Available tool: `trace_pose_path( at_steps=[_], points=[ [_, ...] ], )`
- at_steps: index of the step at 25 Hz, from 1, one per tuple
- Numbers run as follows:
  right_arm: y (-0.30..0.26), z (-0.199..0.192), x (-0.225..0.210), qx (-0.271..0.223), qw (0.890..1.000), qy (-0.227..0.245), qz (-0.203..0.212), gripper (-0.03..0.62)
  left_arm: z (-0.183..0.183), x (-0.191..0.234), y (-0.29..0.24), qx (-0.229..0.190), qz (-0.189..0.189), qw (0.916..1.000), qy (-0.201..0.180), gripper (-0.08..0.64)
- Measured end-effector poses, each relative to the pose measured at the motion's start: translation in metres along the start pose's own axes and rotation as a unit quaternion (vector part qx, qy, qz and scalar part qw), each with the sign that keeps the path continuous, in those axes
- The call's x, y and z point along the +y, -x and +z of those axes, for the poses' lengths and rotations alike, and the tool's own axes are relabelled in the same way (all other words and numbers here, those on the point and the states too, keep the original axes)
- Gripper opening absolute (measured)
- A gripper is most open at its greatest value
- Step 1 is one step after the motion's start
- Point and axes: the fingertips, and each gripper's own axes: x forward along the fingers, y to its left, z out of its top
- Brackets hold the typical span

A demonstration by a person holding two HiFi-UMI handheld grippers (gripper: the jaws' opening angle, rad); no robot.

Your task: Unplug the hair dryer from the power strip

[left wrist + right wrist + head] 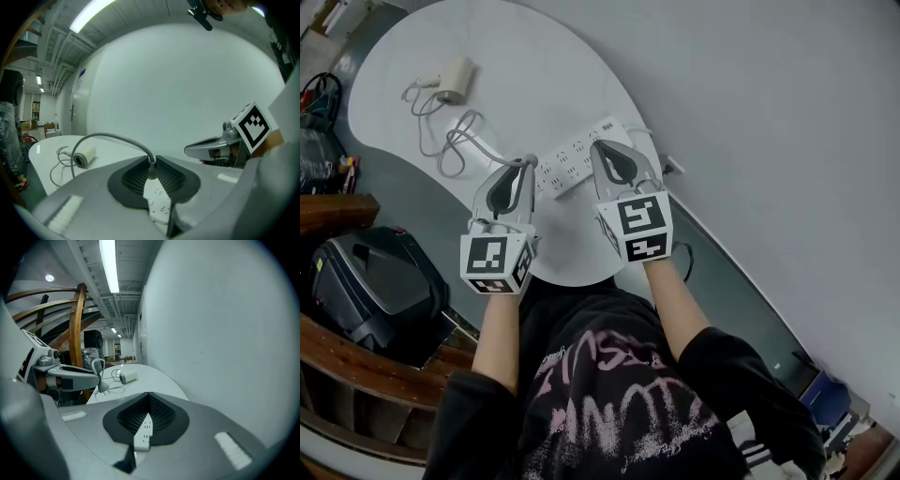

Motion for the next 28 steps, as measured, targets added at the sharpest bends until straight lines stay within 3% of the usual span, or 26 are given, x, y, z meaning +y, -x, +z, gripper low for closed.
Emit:
trace_pose_path(
  at_steps=[28],
  points=[
    [0.045,0.061,0.004,-0.09,0.995,0.028,0.005,0.009,0.045,-0.002,0.046,-0.062,0.039,0.9973,-0.004,0.051]
  ],
)
